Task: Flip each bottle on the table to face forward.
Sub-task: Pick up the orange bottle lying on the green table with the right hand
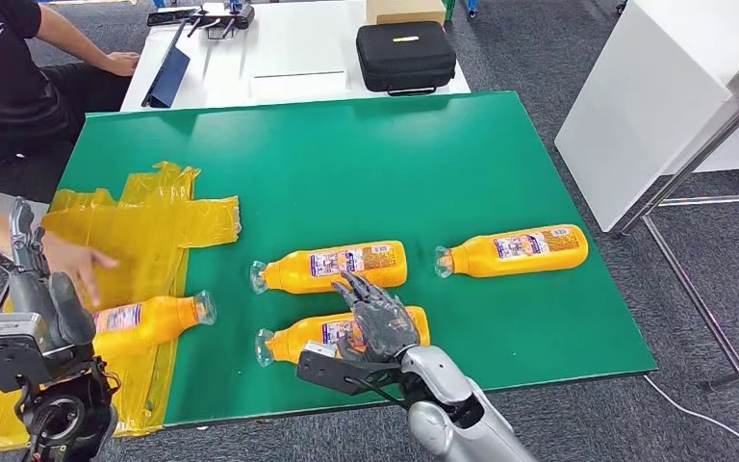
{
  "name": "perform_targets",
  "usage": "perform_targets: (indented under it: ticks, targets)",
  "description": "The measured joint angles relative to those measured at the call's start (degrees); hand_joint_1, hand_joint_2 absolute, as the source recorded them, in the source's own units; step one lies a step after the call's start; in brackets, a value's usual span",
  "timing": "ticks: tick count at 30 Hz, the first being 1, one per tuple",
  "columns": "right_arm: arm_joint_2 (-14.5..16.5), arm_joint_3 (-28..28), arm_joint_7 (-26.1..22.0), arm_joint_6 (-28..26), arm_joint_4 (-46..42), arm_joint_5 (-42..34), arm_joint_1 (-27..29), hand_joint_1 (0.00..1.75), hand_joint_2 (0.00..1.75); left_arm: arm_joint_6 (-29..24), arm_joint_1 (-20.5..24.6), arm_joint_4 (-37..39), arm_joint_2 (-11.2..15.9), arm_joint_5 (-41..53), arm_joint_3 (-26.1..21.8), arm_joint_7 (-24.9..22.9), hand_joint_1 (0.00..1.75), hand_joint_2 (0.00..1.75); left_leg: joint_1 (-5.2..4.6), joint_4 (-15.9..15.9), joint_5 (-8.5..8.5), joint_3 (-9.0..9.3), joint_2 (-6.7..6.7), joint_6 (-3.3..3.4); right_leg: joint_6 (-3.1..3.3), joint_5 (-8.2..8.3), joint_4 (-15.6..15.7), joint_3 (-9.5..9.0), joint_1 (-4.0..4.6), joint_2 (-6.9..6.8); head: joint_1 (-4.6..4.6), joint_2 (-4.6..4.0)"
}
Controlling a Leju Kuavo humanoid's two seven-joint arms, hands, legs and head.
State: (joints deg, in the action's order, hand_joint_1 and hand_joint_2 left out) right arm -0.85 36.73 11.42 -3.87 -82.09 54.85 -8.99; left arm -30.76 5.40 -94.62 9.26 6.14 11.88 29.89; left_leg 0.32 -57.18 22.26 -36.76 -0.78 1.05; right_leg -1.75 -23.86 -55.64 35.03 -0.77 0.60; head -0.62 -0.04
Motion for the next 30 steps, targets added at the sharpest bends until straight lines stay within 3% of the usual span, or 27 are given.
perform_targets:
  ticks: [6, 15, 24, 30]
  targets:
    - [1.8, -0.2, 2.8, 4.0, 2.4, 2.9, -0.4, 0.0, 1.75, 1.5, 0.0, -2.1, -2.7, 2.7, -2.3, -2.3, 0.0, 0.0, 0.0, 0.0, 0.0, 0.0, 0.0, 0.0, 0.0, 0.0, 0.0, 0.0, 0.0, 0.0, 0.01, 0.0]
    - [2.0, -0.6, 4.1, 5.9, 3.2, 4.5, -0.4, 0.0, 1.75, 2.4, -0.2, -3.2, -4.3, 3.7, -3.8, -2.7, 0.0, 0.0, 0.0, 0.0, 0.0, 0.01, 0.0, 0.0, 0.0, 0.0, 0.0, -0.01, 0.0, 0.0, 0.0, 0.0]
    - [1.8, -2.3, 10.4, 11.6, 2.9, 15.9, 0.7, 0.0, 1.75, 4.6, -0.7, -3.7, -6.0, 5.8, -6.0, -3.6, 0.0, 0.0, 0.0, 0.0, 0.0, 0.02, -0.01, 0.0, 0.0, 0.0, 0.0, -0.02, -0.01, -0.01, 0.0, 0.0]
    - [0.2, -3.6, 13.5, 16.0, -1.8, 20.0, 3.8, 0.0, 1.75, 5.8, -1.2, -4.0, -7.1, 6.8, -7.5, -4.5, 0.0, 0.0, -0.01, 0.0, 0.01, 0.03, -0.02, 0.01, 0.0, 0.0, 0.0, -0.02, -0.03, -0.01, 0.0, 0.0]
